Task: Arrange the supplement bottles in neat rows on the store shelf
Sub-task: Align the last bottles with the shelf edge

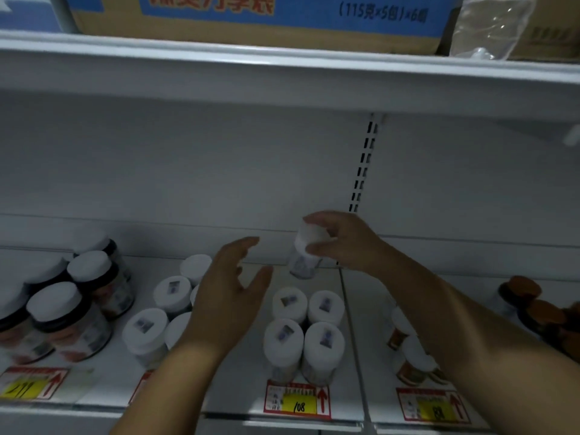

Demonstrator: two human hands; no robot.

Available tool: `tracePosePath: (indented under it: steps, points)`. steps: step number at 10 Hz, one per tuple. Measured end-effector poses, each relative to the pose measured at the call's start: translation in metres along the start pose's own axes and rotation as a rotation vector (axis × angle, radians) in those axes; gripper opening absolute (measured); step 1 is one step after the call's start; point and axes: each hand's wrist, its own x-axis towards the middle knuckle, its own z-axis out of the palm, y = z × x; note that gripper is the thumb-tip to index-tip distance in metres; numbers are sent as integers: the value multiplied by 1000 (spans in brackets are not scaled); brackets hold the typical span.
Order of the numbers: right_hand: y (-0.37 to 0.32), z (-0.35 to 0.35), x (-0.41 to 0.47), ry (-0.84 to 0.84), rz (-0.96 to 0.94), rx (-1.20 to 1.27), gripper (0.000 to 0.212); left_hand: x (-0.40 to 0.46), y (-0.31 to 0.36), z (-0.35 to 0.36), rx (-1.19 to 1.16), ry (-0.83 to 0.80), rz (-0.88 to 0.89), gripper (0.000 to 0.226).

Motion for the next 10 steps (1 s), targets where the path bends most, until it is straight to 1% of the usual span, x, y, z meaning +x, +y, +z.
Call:
tracePosePath:
  steps: [1, 2, 3, 4, 5, 6, 7, 8, 9, 10]
  points:
    - [19, 19, 8, -262, 87, -79, 53, -12, -12, 13, -129, 12, -144, 29]
    - [36, 32, 11, -376, 117, -117, 56, -29, -25, 27, -149, -35, -264, 26]
    - [41, 33, 8, -418, 154, -125, 54, -39, -34, 35, -223, -72, -342, 28]
    - [34, 32, -2, -345, 205, -20, 50, -41, -43, 39, -271, -116, -420, 34]
    - [31, 40, -35, 96, 253, 100, 39, -40, -51, 42, -394, -163, -471, 39]
    - [40, 69, -87, 272, 348, 337, 51, -41, -56, 47, -524, -190, -504, 53]
    - [51, 97, -112, 337, 438, 533, 70, -43, -60, 52, -572, -210, -495, 52]
    - [47, 103, -111, 375, 464, 593, 61, -43, -58, 53, -575, -235, -461, 41]
    - [39, 97, -110, 328, 495, 575, 46, -43, -58, 53, -621, -211, -513, 54]
    - [26, 81, -113, 351, 505, 573, 35, -37, -62, 48, -699, -220, -607, 67]
